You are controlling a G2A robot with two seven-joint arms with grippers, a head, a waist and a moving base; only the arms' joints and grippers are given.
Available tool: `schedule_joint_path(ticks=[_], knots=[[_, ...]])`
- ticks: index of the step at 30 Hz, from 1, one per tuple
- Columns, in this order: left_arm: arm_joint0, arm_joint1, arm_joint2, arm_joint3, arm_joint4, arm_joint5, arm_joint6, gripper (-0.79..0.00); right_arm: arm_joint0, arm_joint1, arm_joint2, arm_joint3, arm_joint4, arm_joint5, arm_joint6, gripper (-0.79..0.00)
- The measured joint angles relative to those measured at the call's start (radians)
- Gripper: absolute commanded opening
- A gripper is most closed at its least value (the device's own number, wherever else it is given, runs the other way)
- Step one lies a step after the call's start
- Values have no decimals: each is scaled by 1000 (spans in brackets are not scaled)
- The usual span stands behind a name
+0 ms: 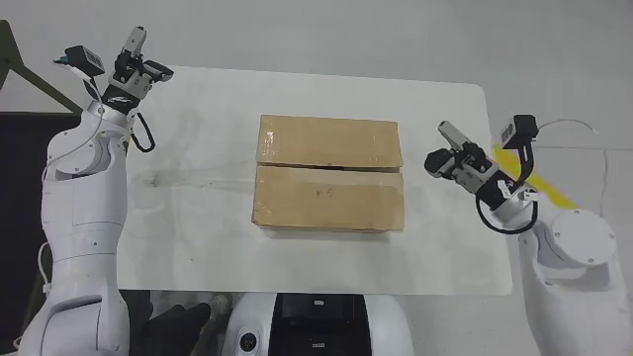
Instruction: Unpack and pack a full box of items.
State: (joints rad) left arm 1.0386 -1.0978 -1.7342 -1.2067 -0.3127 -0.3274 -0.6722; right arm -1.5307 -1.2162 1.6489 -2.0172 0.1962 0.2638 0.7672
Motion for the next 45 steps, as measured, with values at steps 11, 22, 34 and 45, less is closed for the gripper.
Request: schedule_joint_path(ticks=[11,22,34,45], knots=[[0,0,0,0,0,0,0,0,6,18,-9,48,50,-60,166,0],[0,0,0,0,0,0,0,0,61,36,-66,154,-6,-47,263,0],[0,0,0,0,0,0,0,0,100,50,-115,202,8,-61,315,0],[0,0,0,0,0,0,0,0,61,65,-84,118,62,-114,332,0]])
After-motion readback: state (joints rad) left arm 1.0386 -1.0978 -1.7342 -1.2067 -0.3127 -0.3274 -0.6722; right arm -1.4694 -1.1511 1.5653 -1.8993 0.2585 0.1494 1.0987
